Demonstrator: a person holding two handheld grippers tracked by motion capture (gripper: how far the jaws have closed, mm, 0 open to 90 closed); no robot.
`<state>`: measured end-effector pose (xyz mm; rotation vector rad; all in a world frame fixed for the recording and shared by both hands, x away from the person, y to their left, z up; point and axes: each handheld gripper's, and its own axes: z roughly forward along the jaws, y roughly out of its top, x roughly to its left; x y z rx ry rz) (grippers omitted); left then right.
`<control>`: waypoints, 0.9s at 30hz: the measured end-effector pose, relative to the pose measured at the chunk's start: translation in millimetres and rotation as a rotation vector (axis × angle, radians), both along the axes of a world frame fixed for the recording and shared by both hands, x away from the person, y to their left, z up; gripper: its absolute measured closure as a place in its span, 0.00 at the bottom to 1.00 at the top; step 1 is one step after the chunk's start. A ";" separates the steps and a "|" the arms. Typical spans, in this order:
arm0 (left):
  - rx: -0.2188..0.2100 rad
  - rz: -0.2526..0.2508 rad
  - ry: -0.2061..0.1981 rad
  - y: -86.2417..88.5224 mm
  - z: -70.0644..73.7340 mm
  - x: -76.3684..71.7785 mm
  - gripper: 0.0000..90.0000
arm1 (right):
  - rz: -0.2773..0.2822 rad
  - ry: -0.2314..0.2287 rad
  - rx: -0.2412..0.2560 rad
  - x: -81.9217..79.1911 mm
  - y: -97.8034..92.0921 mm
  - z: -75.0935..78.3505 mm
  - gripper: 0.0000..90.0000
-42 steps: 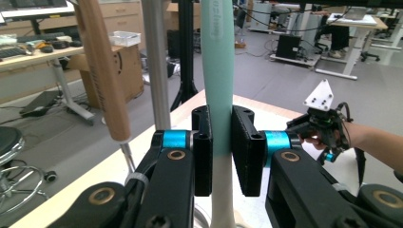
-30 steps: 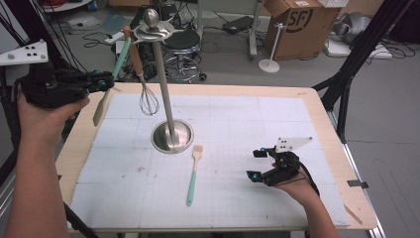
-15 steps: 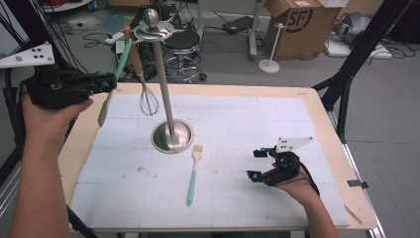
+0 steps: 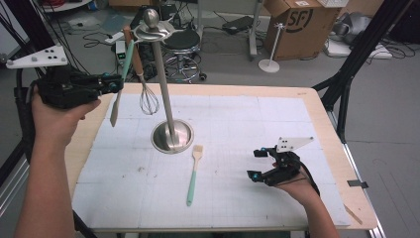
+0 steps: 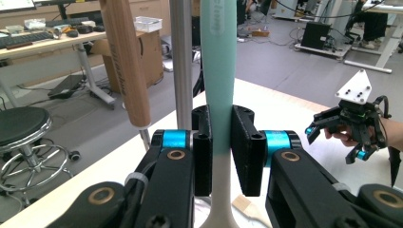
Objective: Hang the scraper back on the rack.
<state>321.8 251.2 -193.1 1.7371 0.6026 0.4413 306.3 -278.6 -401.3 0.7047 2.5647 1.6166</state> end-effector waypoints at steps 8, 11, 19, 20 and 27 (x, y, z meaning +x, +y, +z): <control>-0.008 -0.014 0.016 -6.0 -2.8 3.0 0.88 | -0.002 0.000 0.002 -0.2 -0.8 0.6 0.14; -0.023 -0.017 0.026 -6.9 -4.2 3.1 0.84 | -0.001 0.001 0.002 -0.3 -0.6 0.5 0.14; -0.025 -0.031 0.046 -10.5 -10.8 4.0 0.81 | 0.000 -0.005 0.001 -0.3 -0.1 0.6 0.14; -0.021 -0.033 0.048 -11.3 -11.6 4.3 0.81 | 0.000 -0.004 0.001 -0.4 -0.1 0.6 0.14; -0.026 -0.075 0.062 -19.5 -14.5 6.1 0.76 | 0.001 -0.004 0.003 -0.2 -0.3 0.5 0.14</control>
